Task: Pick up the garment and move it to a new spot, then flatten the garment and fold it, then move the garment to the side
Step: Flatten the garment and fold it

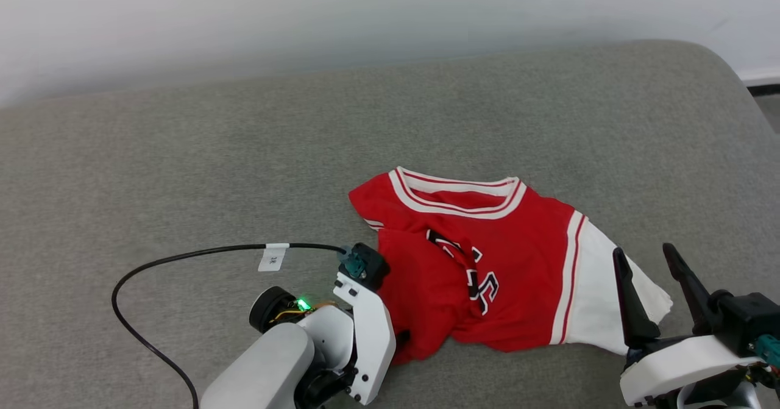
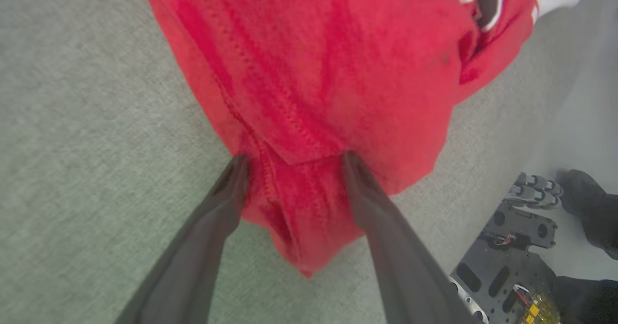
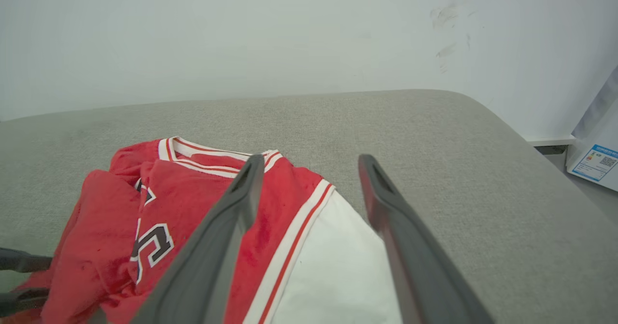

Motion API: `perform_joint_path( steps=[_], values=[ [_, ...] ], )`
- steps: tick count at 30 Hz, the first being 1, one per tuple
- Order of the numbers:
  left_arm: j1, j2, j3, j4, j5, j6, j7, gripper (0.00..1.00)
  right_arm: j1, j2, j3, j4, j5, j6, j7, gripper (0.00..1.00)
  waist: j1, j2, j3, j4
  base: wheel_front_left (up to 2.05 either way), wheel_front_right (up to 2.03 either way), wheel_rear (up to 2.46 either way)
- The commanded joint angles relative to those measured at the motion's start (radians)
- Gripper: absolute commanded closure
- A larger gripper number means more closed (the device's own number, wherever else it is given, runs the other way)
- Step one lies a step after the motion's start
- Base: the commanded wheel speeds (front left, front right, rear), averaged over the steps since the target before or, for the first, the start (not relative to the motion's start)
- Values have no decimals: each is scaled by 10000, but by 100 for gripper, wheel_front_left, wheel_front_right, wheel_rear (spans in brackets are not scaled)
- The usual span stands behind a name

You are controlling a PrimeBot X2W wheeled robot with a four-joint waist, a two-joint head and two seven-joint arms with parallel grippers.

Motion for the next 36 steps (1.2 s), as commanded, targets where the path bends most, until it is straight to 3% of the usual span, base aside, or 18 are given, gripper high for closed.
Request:
perform_joint_path(
  steps=[1, 2, 8, 15, 18, 24, 28, 32, 33, 34, 36],
  values=[
    [-134, 59, -87, -21, -171, -56, 204, 63, -150, 27, -3, 103, 50, -7, -114, 0, 0, 0, 139, -176, 0, 0, 0],
    [-143, 97, -114, -61, -213, -75, 241, 100, -163, 26, -19, 153, 65, -7, -130, 0, 0, 0, 147, -194, 0, 0, 0],
    [-274, 422, -119, -641, -52, -84, -197, 100, -171, 26, -171, 325, 78, -7, -223, 0, 0, 0, -34, -52, 0, 0, 0],
    [75, 1238, 190, -2128, 451, 378, -918, 100, 106, 27, -337, 239, -11, -7, -150, 0, 0, 0, -574, 547, 0, 0, 0],
    [767, 1718, 357, -2934, 398, 780, -841, 100, 260, 25, -346, 170, -22, -7, -101, 0, 0, 0, -790, 811, 0, 0, 0],
    [3539, 2709, 829, -4272, -348, 2150, -492, 100, 563, 23, -505, -84, -17, -7, 70, 0, 0, 0, -1139, 1263, 0, 0, 0],
    [4980, 2848, 1148, -4177, -953, 2797, -629, 100, 715, 23, -537, -212, -52, -7, 163, 0, 0, 0, -1302, 1410, 0, 0, 0],
    [5731, 2586, 1383, -3666, -1432, 3071, -1002, 100, 808, 23, -440, -389, -134, -7, 282, 0, 0, 0, -1396, 1466, 0, 0, 0],
    [5797, 2484, 1437, -3551, -1482, 3101, -1159, 57, 835, 21, -430, -440, -143, -7, 300, 0, 0, 0, -1422, 1475, 0, 0, 0],
    [5823, 2388, 1513, -3451, -1499, 3132, -1358, 0, 864, 23, -420, -485, -159, -7, 325, 0, 0, 0, -1452, 1488, 0, 0, 0],
    [5738, 2171, 1716, -3358, -1491, 3252, -1881, 0, 921, 23, -420, -566, -172, -7, 410, 0, 0, 0, -1528, 1513, 0, 0, 0]
  ],
)
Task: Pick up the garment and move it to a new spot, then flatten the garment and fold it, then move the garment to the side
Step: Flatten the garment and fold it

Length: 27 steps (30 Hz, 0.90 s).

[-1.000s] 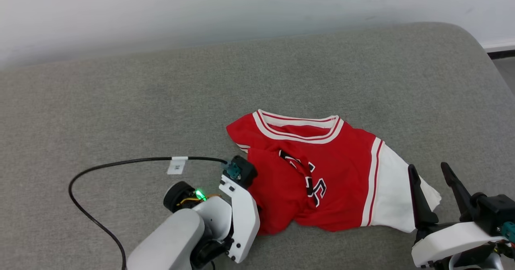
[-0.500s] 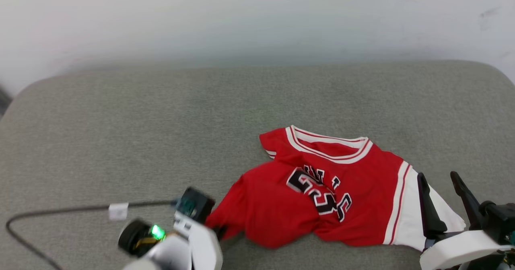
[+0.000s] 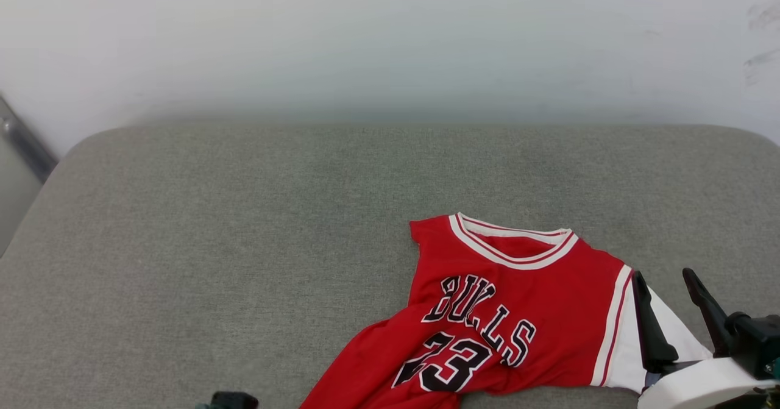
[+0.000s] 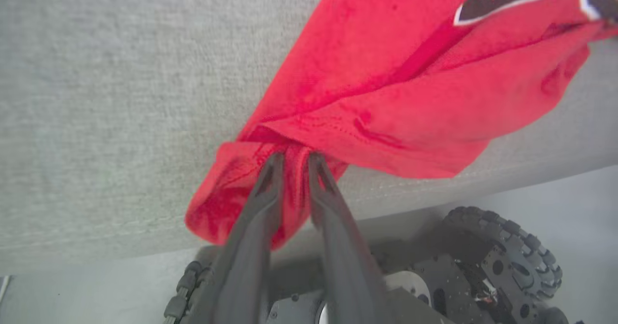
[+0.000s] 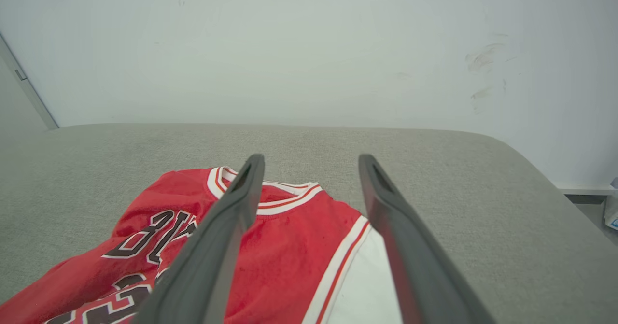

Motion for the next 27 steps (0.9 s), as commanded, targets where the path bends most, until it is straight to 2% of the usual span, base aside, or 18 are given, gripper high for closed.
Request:
perform_joint_path(
  steps=[1, 8, 14, 20, 21, 27],
  values=[
    [-118, -153, 214, 31, 8, 144, -359, 0, 186, 17, 6, -86, -34, -7, 43, 0, 0, -1, -82, 30, 0, 0, 0],
    [-1155, -547, 699, -85, 832, 223, -2431, 0, 329, 17, 58, -311, -150, -7, 254, 0, 0, -1, -251, 38, 0, 0, 0],
    [-2808, -1114, 706, 222, 1337, -120, -3547, 0, 81, 16, 62, -457, -242, -7, 361, 0, 0, -1, 23, -80, 0, 0, 0],
    [-5141, -1722, 321, 1169, 1375, -1003, -3193, 0, -309, 17, 88, -640, -278, -7, 403, 0, 0, -1, 976, -381, 0, 0, 0],
    [-5141, -1722, 321, 1169, 1375, -1003, -3193, 0, -309, 17, 88, -640, -278, -7, 403, 0, 0, -1, 976, -381, 0, 0, 0],
    [-7180, -2106, -257, 2645, 1015, -2153, -1756, 0, -797, 18, 189, -433, -195, -7, 253, 0, 0, -1, 1873, -802, 0, 0, 0]
  ],
)
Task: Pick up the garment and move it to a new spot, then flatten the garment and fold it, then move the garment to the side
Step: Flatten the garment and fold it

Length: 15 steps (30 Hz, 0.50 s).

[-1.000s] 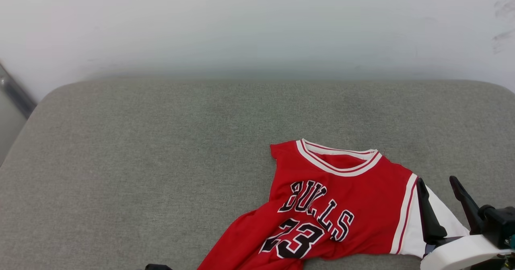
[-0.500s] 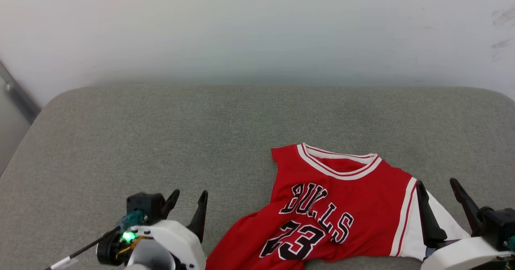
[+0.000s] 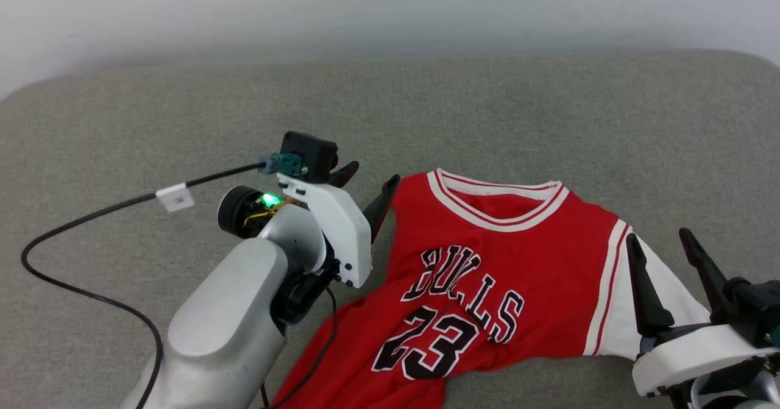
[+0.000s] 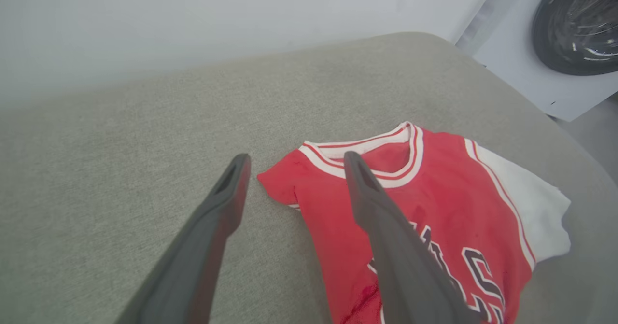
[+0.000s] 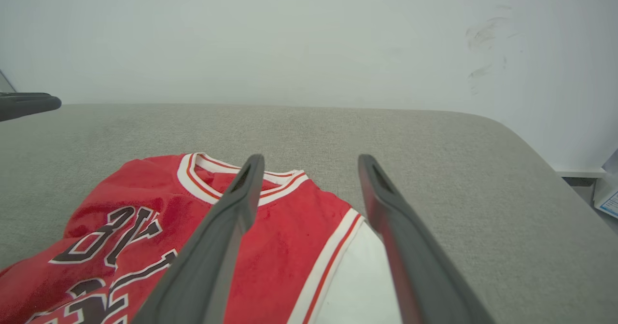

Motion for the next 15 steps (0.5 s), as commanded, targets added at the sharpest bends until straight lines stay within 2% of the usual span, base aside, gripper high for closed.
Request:
perform_joint_path(
  steps=[1, 7, 15],
  values=[
    [-167, 18, -15, 140, -49, -73, 128, 0, -122, 14, 19, 33, 34, -7, -75, 0, -1, 0, 383, -316, 0, 0, 0],
    [-1063, -104, -588, 1790, -546, -685, 2152, 0, -418, 14, 40, 437, 267, -7, -350, 0, -1, 0, 886, -766, 0, 0, 0],
    [-1207, -108, -1346, 3480, -970, -931, 4452, 0, -677, 16, 137, 994, 520, -7, -690, 0, -1, 0, 1254, -1107, 0, 0, 0]
  ],
)
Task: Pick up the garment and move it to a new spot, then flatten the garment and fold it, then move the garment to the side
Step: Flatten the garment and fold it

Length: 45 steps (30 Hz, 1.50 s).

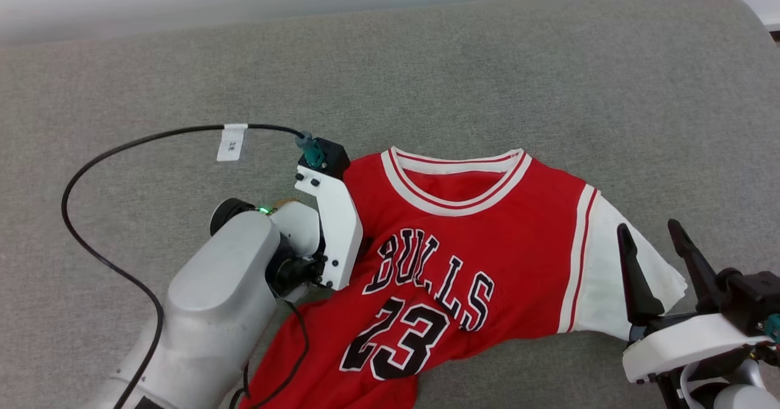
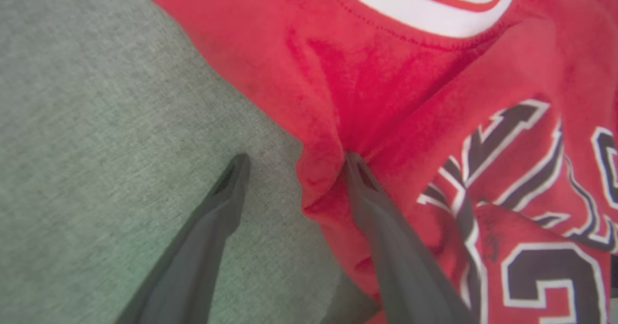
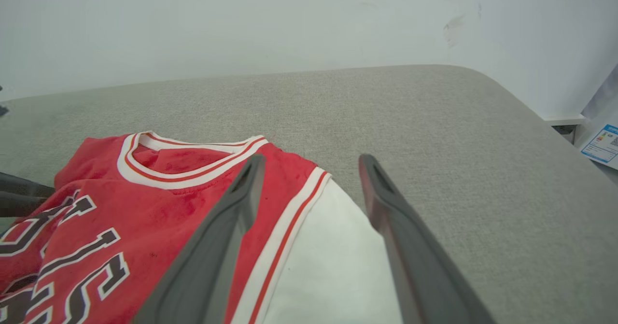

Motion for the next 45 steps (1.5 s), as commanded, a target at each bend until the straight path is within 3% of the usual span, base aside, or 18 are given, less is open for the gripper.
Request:
perform_joint_path(
  steps=[1, 2, 3, 4, 5, 10, 15, 18, 25, 31, 32, 33, 34, 41, 45],
  values=[
    [470, -49, -268, 440, -71, -28, 399, 0, -88, 18, 15, 52, 45, -7, -67, 0, 0, -1, 36, -49, 0, 0, 0],
    [539, -74, -341, 627, -166, -46, 704, 42, -116, 16, 32, 111, 56, -7, -90, 0, 0, -1, 40, -69, 0, 0, 0],
    [560, -82, -415, 786, -204, -51, 935, 62, -156, 16, 51, 157, 74, -7, -125, 0, 0, -1, 39, -91, 0, 0, 0],
    [562, -83, -452, 877, -226, -67, 1010, 93, -194, 18, 72, 198, 91, -7, -139, 0, 0, -1, 25, -113, 0, 0, 0],
    [533, -89, -463, 919, -224, -78, 946, 100, -213, 16, 83, 242, 103, -7, -146, 0, 0, -1, 4, -133, 0, 0, 0],
    [-145, -31, -342, 601, 695, 386, -1260, 100, -140, 16, -14, 434, 92, -7, -173, 0, 0, -1, -271, -107, 0, 0, 0],
    [-525, -317, -775, 169, 1768, 756, -3206, 100, 43, 16, -132, 450, 12, -7, -37, 0, 0, -1, -767, 37, 0, 0, 0],
    [-318, -628, -1271, -199, 2297, 728, -3958, 100, 189, 16, -169, 343, -129, -7, 58, 0, 0, -1, -1101, 119, 0, 0, 0],
    [1139, -1307, -2772, -1040, 2540, 226, -4196, 100, 498, 16, -258, 27, -270, -7, 295, 0, 0, -1, -1553, 265, 0, 0, 0],
    [2344, -1372, -3636, -1328, 2053, -35, -3760, 100, 659, 16, -256, -146, -189, -7, 421, 0, 0, -1, -1678, 348, 0, 0, 0],
    [2447, -1352, -3679, -1365, 1976, -48, -3757, 96, 691, 16, -259, -148, -184, -7, 438, 0, 0, -1, -1705, 365, 0, 0, 0],
    [2495, -1321, -3706, -1416, 1924, -71, -3804, 58, 725, 16, -268, -154, -191, -7, 448, 0, 0, -1, -1741, 380, 0, 0, 0],
    [2528, -1286, -3713, -1489, 1920, -84, -3898, 1, 755, 16, -287, -163, -201, -7, 466, 0, 0, -1, -1783, 402, 0, 0, 0],
    [2633, -916, -3281, -2605, 1931, 173, -5037, 0, 1002, 16, -327, -276, -263, -7, 614, 0, 0, -1, -2200, 456, 0, 0, 0],
    [2339, -599, -2937, -3215, 1772, 315, -4915, 0, 1067, 16, -344, -372, -205, -7, 650, 0, 0, -1, -2258, 446, 0, 0, 0]
  ],
)
